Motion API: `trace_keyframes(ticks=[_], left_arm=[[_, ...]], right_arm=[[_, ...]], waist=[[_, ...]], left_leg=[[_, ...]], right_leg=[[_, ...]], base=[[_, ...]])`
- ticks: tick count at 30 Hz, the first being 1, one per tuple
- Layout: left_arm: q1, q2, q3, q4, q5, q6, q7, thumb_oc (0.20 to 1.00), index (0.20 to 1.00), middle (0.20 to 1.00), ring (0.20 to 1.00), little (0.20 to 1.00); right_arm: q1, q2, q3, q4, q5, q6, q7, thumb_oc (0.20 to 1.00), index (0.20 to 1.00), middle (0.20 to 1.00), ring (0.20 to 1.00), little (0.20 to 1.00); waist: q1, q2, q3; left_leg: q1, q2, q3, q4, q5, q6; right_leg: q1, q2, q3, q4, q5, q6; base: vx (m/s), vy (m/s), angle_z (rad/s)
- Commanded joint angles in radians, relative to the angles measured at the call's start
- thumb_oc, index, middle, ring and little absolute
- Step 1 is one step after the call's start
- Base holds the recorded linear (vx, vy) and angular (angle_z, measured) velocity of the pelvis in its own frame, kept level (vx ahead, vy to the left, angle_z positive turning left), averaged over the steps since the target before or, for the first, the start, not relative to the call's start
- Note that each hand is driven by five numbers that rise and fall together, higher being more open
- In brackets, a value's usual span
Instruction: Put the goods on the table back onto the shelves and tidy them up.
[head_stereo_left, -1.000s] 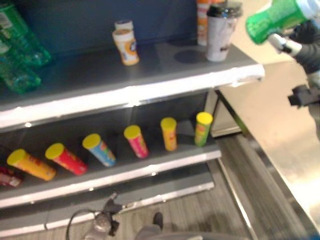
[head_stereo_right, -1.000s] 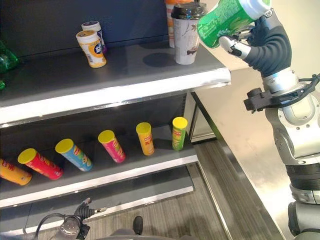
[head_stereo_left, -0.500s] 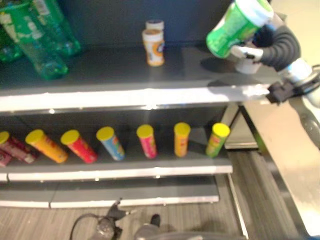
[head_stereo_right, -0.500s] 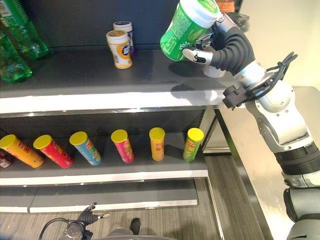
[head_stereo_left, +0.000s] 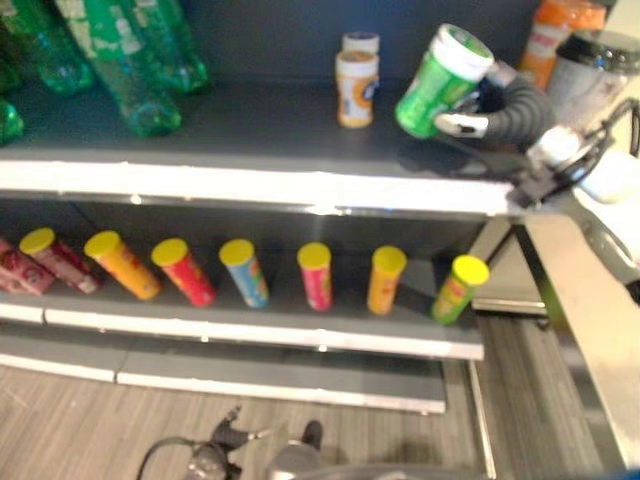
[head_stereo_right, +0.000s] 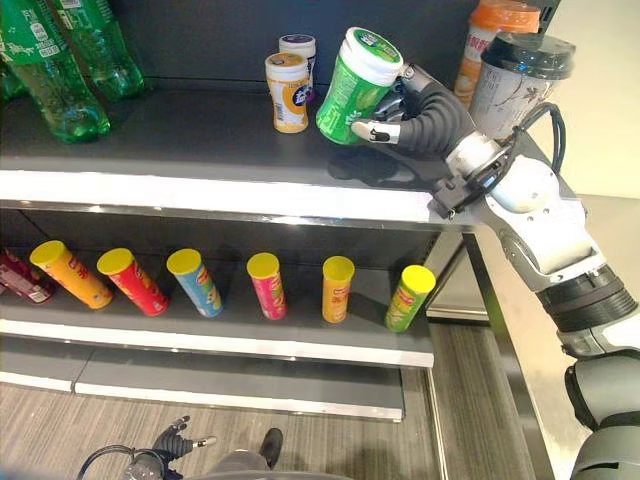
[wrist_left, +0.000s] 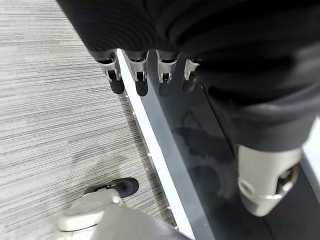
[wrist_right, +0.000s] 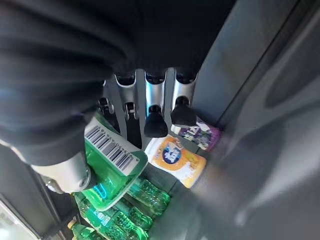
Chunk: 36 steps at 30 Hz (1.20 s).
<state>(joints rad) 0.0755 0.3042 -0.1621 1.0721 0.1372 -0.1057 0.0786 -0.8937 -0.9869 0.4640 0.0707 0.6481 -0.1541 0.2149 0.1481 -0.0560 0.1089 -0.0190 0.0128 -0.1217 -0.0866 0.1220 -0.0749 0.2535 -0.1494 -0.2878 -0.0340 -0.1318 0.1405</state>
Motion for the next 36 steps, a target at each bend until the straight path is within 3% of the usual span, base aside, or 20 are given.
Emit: trace_keyframes(ticks=[1,21,36], left_arm=[[-0.045,0.035,-0.058,0.025,0.000,-0.015,0.025,1.000,1.000,1.000,1.000,1.000],[-0.068,0.040,-0.060,0.090,0.002,-0.007,0.049,1.000,1.000,1.000,1.000,1.000],[-0.078,0.046,-0.043,0.098,0.027,-0.004,0.055,1.000,1.000,1.000,1.000,1.000]], right_arm=[[-0.096,-0.013,0.050,0.060,0.005,-0.015,-0.014,0.200,0.200,0.200,0.200,0.200],[-0.207,0.034,0.166,0.097,-0.057,-0.012,-0.009,0.200,0.200,0.200,0.200,0.200],[-0.176,0.054,0.193,0.018,-0.108,-0.013,0.014,0.200,0.200,0.200,0.200,0.200]], waist=[[0.047,-0.018,-0.045],[0.064,-0.037,-0.055],[0.040,-0.033,-0.058]], left_leg=[[0.021,0.104,0.073,0.117,-0.188,-0.093],[0.013,0.094,0.076,0.102,-0.188,-0.090],[0.042,0.106,0.109,0.093,-0.197,-0.085]], right_leg=[[-0.150,-0.055,0.022,0.097,-0.014,0.075],[-0.147,-0.075,0.003,0.079,0.004,0.084],[-0.155,-0.074,0.032,0.078,0.004,0.084]], base=[[0.00,0.000,0.00],[0.01,0.004,0.01],[-0.01,-0.003,-0.01]])
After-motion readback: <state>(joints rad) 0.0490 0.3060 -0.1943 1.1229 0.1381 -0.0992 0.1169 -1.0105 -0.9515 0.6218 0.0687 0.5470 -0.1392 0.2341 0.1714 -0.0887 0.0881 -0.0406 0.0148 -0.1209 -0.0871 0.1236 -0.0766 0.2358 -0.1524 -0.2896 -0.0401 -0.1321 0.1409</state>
